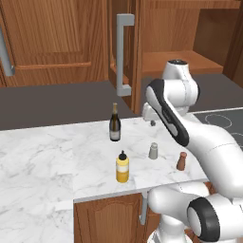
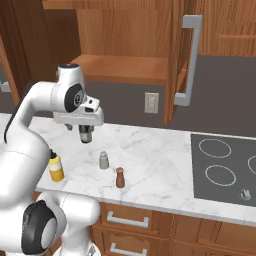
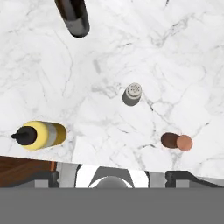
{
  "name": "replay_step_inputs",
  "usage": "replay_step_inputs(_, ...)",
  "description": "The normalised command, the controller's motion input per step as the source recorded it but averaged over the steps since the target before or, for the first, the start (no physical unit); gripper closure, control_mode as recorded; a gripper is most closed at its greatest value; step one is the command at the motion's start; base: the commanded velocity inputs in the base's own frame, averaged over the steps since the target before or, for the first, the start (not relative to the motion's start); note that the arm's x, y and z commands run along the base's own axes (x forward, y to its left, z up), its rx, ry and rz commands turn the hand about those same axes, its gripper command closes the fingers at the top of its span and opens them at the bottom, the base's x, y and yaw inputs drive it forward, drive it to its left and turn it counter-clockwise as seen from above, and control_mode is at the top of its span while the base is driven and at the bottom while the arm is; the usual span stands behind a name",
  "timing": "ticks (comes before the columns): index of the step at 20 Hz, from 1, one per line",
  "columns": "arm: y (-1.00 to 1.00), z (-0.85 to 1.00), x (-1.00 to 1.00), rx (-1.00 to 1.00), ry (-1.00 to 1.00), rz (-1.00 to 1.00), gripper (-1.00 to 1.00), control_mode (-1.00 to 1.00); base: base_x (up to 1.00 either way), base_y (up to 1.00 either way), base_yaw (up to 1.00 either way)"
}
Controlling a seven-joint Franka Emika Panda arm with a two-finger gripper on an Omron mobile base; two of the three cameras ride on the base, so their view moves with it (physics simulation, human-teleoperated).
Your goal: There are various items on the counter. Only move the condiments/shakers into the cabinet.
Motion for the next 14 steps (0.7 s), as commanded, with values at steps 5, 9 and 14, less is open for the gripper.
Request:
replay_step_inputs(5, 0.39, -0.6, -0.64, -0.03, 0.0, 0.01, -1.0, -1.0, 0.0, 0.0, 0.0)
replay_step_inputs(9, 0.54, -0.54, -0.56, 0.0, 0.0, 0.01, -1.0, -1.0, 0.0, 0.0, 0.0)
replay_step_inputs(14, 0.66, -0.45, -0.34, 0.0, 0.0, 0.0, -1.0, -1.0, 0.0, 0.0, 0.0)
